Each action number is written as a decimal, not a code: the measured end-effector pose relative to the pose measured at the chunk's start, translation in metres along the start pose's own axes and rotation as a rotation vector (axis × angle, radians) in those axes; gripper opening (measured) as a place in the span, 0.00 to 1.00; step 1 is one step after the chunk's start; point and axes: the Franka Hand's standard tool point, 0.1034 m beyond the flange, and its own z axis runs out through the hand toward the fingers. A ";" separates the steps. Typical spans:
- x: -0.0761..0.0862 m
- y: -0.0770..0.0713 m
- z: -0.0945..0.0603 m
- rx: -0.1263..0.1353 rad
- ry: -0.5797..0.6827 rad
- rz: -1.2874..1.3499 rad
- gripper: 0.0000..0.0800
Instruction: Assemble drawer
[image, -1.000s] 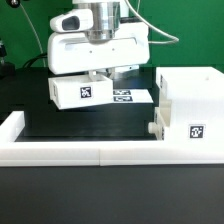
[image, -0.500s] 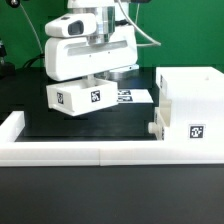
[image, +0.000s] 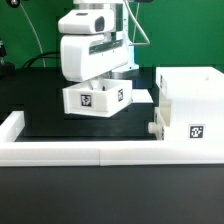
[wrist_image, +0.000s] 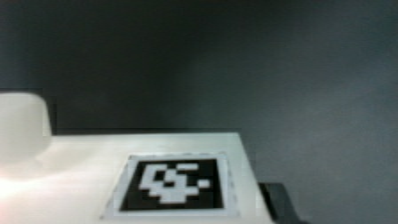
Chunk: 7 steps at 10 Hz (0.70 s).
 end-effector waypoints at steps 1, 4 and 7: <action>-0.002 0.000 0.000 0.000 -0.004 -0.064 0.06; -0.004 0.001 0.001 0.001 -0.012 -0.241 0.06; 0.012 0.014 0.000 0.002 -0.019 -0.266 0.06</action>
Offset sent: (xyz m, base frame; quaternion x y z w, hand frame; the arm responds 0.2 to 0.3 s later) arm 0.0000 0.0000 0.0000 0.0000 0.0000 -0.1938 0.9810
